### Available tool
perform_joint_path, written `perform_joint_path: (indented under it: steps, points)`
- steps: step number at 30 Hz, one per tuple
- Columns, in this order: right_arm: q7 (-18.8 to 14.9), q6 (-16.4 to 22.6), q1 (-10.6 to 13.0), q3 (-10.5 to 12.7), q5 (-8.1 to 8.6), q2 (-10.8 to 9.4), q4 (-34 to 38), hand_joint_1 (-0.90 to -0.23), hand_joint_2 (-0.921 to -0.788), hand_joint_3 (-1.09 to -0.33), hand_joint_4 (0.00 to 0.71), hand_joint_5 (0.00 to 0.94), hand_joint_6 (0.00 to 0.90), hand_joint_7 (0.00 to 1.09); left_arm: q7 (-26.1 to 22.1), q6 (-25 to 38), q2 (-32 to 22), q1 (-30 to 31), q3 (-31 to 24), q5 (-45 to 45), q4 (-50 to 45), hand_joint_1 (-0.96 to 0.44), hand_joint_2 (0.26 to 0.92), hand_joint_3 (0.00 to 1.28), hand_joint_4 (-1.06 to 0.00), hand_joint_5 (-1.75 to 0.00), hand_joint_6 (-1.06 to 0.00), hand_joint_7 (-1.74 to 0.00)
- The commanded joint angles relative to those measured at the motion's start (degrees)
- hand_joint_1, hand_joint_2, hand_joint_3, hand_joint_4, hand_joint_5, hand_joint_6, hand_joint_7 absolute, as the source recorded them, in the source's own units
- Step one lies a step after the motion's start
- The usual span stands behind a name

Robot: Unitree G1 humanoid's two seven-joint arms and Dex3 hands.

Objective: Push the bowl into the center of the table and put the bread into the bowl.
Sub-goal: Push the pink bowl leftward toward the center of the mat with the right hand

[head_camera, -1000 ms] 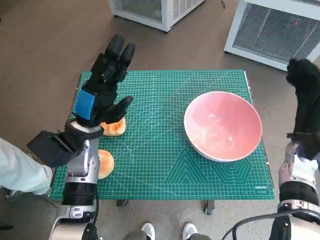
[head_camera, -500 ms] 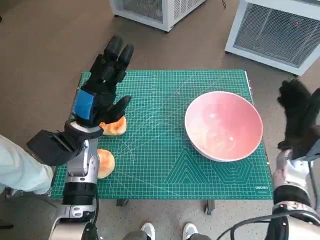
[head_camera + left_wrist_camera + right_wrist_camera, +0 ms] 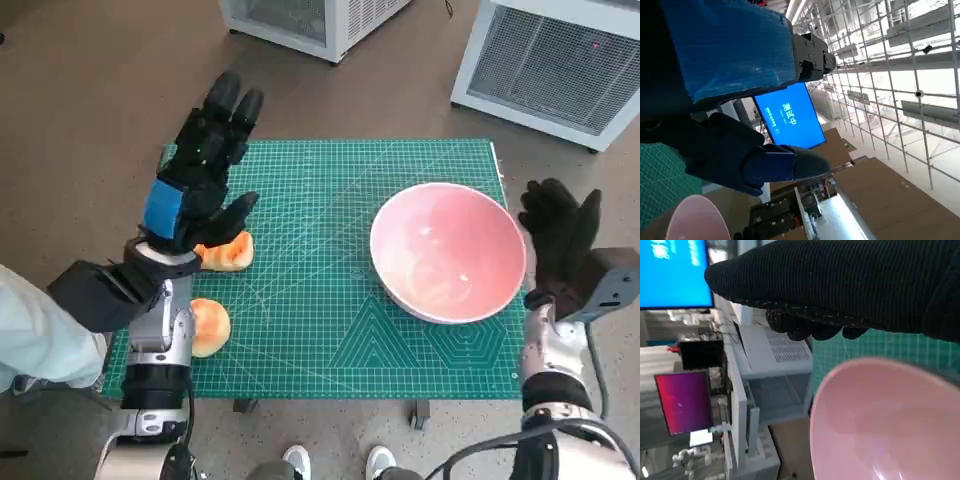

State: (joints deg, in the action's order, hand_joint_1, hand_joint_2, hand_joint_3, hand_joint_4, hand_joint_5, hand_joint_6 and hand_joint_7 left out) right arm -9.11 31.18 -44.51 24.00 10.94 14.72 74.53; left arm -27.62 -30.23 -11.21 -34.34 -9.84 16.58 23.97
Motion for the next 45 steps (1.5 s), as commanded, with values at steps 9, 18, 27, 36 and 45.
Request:
perform_joint_path:
  steps: [9,18,27,36,45]
  points:
    - [-2.73,-5.25,-2.84,3.53,4.1,-5.11,1.2,-0.565,-0.921,-0.878,0.159,0.004,0.19,0.17,0.22,0.06,-2.75,3.27,-1.37,0.36,-3.03,-0.69,0.921,0.38,-0.12,0.0,-0.15,-0.05]
    - [-3.88,-6.01,-5.31,4.55,5.6,-8.0,1.25,-0.54,-0.921,-0.891,0.161,0.003,0.202,0.16,1.39,0.26,-3.63,5.53,-2.04,-0.26,-5.77,-0.7,0.921,0.38,-0.12,0.0,-0.16,-0.05]
    - [-3.64,-6.63,-7.41,5.22,6.17,-11.0,1.54,-0.54,-0.921,-0.885,0.19,0.014,0.236,0.17,3.7,0.45,-4.34,7.88,-2.42,-1.64,-9.07,-0.7,0.921,0.38,-0.12,0.0,-0.16,-0.05]
    - [-3.13,-8.07,-8.73,4.81,5.55,-13.39,1.84,-0.537,-0.921,-0.857,0.196,0.011,0.245,0.17,5.39,2.24,-5.07,10.63,-2.81,-1.45,-13.3,-0.69,0.921,0.39,-0.11,0.0,-0.15,-0.04]
    - [-3.01,-10.14,-10.0,4.77,5.49,-14.82,1.99,-0.535,-0.921,-0.858,0.203,0.009,0.254,0.17,8.23,3.66,-5.29,12.67,-3.41,-2.78,-16.36,-0.69,0.921,0.39,-0.1,0.0,-0.15,-0.04]
